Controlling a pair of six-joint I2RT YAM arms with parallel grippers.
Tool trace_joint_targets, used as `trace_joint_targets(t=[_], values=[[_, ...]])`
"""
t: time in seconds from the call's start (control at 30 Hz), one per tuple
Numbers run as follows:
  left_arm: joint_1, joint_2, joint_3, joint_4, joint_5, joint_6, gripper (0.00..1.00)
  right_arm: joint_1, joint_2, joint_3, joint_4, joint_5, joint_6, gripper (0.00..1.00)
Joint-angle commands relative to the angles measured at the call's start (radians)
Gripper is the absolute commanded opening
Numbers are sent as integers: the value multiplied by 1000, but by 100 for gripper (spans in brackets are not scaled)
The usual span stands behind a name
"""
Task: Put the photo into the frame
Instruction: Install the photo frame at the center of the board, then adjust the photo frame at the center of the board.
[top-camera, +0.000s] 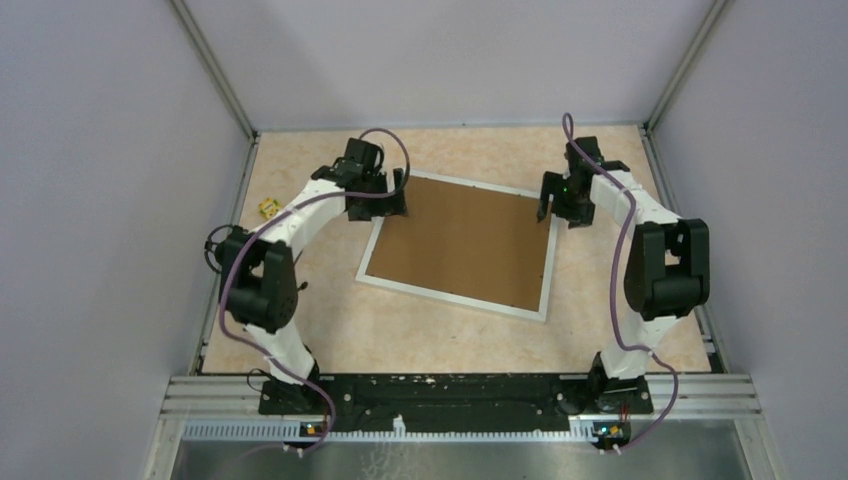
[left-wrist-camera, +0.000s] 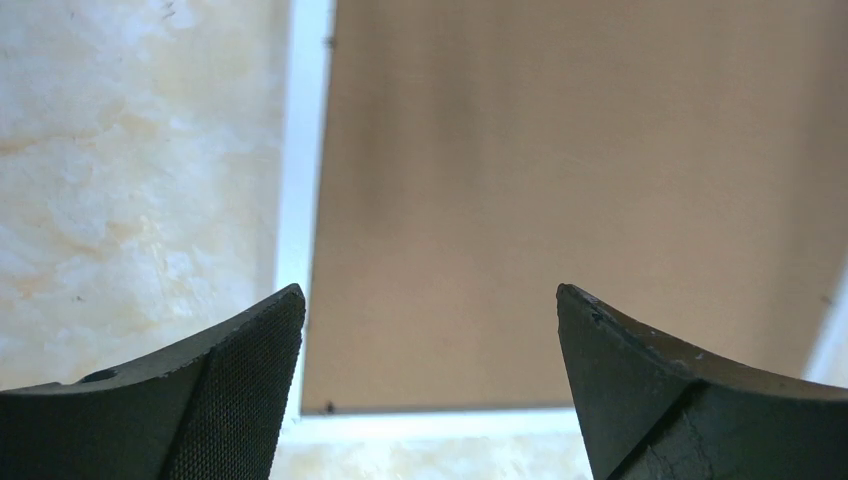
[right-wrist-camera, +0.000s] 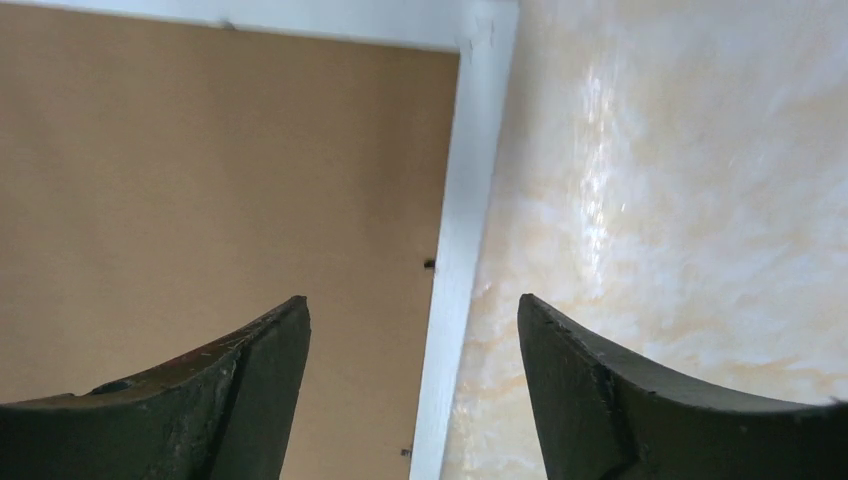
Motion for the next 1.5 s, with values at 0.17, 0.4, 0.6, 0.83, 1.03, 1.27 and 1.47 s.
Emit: trace_joint_targets(t=[0.17,0.4,0.6,0.83,1.03,1.27,1.47], values=[[-128,-373,-359,-1,468,-95,98,20,148,262,167,-213,-174,78],[-330,-500,-688,224,565,-373,98,20,457,592,18,-387,-155,79],[-348,-308,-694,364,544,-407,98,9,460,499,28,-372,-84,75],[-257,-55,-410,287,403,-293,98,-57,222,66,224,-434,58,73],[-93,122,-183,244,460,-241,98,-70,-41,-280,346,-513,74,73],[-20,273,76,33,452,-100,98,35,-274,-563,379,-555,112,73],[0,264,87,-43,365,-16,97,30,-409,-594,282,-467,96,73]])
